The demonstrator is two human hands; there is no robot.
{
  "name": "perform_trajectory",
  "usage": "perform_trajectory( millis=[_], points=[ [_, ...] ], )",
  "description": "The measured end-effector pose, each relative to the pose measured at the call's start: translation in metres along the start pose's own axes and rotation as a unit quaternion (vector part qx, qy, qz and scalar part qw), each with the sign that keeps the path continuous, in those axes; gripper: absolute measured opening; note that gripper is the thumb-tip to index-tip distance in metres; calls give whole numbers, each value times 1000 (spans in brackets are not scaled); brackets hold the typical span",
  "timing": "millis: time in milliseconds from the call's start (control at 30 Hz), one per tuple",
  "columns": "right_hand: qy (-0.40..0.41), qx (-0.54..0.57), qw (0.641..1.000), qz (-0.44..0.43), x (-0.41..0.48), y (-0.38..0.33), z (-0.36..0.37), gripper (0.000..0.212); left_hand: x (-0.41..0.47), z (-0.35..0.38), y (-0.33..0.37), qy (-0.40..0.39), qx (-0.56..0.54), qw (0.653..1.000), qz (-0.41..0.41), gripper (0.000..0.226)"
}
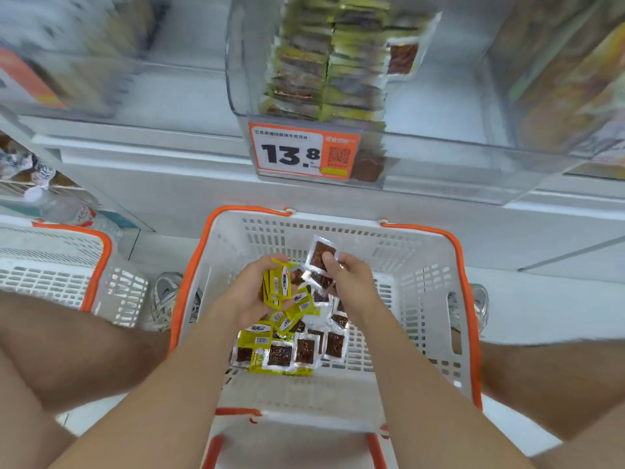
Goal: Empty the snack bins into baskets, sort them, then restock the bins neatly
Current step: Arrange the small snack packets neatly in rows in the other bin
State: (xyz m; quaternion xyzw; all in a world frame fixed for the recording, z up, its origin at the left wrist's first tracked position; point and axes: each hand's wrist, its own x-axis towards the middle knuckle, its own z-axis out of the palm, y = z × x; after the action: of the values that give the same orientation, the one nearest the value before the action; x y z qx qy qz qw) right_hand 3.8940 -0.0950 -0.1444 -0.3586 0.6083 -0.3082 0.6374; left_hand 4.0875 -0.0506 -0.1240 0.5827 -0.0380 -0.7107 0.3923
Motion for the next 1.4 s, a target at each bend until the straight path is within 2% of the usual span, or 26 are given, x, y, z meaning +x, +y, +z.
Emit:
perform_trajectory(
  millis=[133,267,400,500,567,633,700,800,867,933,967,1033,1133,1200,1300,1400],
  points=[
    [27,-91,978,-183,-21,-39,-5,25,-31,25,20,-62,-39,997,31,29],
    [-21,-223,935,-273,-51,-76,-4,29,-66,55,38,-116,-49,990,70,24],
    [-85,-225,933,-269,-77,-103,-6,29,-102,65,52,-146,50,980,123,25],
    [-137,-258,916,-275,-92,-128,-11,28,-125,64,66,-109,99,975,164,28],
    [-167,-248,918,-261,-105,-149,-17,15,-142,69,76,-76,123,974,174,20],
    [-155,-209,936,-236,-117,-168,-22,9,-158,76,85,-66,154,970,173,18],
    [-120,-162,954,-222,-128,-182,-26,12,-172,84,92,-90,192,963,169,22],
    [-123,-152,960,-199,-142,-197,-29,16,-195,95,98,-140,216,946,194,23],
    [-105,-133,964,-205,-150,-208,-29,13,-207,103,103,-156,199,941,227,20],
    [-37,-94,962,-255,-158,-222,-28,4,-216,110,107,-146,170,939,263,20],
    [14,-69,952,-297,-163,-229,-27,4,-219,113,109,-141,146,941,272,22],
    [94,-53,908,-404,-171,-236,-25,7,-226,119,111,-149,87,946,273,26],
    [56,-186,827,-528,-183,-225,-17,15,-229,124,114,-166,30,947,275,29],
    [39,-261,789,-555,-186,-215,-16,18,-227,125,117,-168,31,943,285,31],
    [27,-266,779,-568,-187,-219,-21,19,-229,127,123,-189,36,938,289,29],
    [37,-215,816,-535,-186,-237,-23,21,-237,132,130,-222,58,928,293,30]
  ],
)
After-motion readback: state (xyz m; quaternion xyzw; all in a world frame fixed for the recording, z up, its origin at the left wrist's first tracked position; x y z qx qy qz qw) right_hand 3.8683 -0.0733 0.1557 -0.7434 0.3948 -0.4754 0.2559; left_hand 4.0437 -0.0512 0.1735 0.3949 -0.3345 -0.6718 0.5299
